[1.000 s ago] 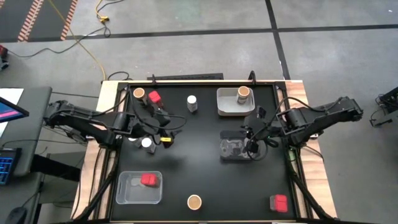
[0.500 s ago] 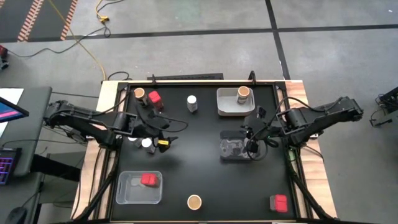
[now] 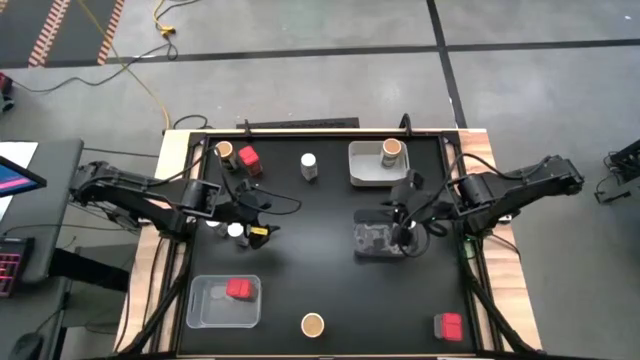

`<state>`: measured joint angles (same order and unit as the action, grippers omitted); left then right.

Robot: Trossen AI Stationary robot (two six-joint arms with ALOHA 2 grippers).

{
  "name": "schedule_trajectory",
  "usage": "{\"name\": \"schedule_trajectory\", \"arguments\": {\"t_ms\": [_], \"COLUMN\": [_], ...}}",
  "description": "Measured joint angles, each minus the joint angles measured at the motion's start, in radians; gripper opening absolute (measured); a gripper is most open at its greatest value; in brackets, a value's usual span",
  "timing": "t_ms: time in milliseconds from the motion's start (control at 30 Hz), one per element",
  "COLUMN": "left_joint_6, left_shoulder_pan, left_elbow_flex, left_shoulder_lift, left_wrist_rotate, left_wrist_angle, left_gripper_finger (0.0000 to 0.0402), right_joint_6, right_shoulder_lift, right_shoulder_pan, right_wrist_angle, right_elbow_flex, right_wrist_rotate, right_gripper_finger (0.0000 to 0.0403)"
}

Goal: Sort spices by type
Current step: Put the center left white spice bottle in the black bin

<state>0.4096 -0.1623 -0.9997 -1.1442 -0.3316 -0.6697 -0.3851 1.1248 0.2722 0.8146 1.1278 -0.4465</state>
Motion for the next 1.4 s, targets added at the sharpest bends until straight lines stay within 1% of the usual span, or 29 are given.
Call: {"name": "schedule_trajectory", "arguments": {"t_ms": [167, 433, 700, 800, 967, 1067, 1400], "left_joint_6": [0.033, -0.006, -0.107, -0.118, -0.117, -0.144, -0.267], "left_shoulder_pan": [0.000, 0.000, 0.000, 0.000, -0.007, -0.020, -0.024], "left_elbow_flex": [0.000, 0.000, 0.000, 0.000, 0.015, 0.047, 0.097], "left_shoulder_lift": [0.000, 0.000, 0.000, 0.000, 0.000, 0.000, -0.001], "left_wrist_rotate": [0.093, 0.158, 0.217, 0.223, 0.231, 0.250, 0.249], "left_wrist_angle": [-0.010, -0.112, -0.352, -0.400, -0.416, -0.418, -0.413], "left_gripper_finger": [0.0373, 0.0373, 0.0373, 0.0373, 0.0373, 0.0373, 0.0373], "right_joint_6": [0.000, -0.019, -0.034, -0.036, -0.036, -0.036, -0.035], "right_shoulder_lift": [0.000, 0.000, 0.000, 0.001, 0.001, 0.001, 0.001], "right_shoulder_pan": [0.000, 0.000, 0.001, 0.001, 0.001, 0.001, 0.000], "right_wrist_angle": [-0.059, -0.061, -0.061, -0.063, -0.072, -0.072, -0.111], "right_elbow_flex": [0.000, 0.000, 0.000, 0.000, 0.000, 0.000, 0.000], "right_wrist_rotate": [0.000, 0.000, 0.000, 0.000, 0.000, 0.000, 0.000], "right_gripper_finger": [0.0123, 0.0123, 0.0123, 0.0123, 0.0123, 0.0123, 0.0123]}}
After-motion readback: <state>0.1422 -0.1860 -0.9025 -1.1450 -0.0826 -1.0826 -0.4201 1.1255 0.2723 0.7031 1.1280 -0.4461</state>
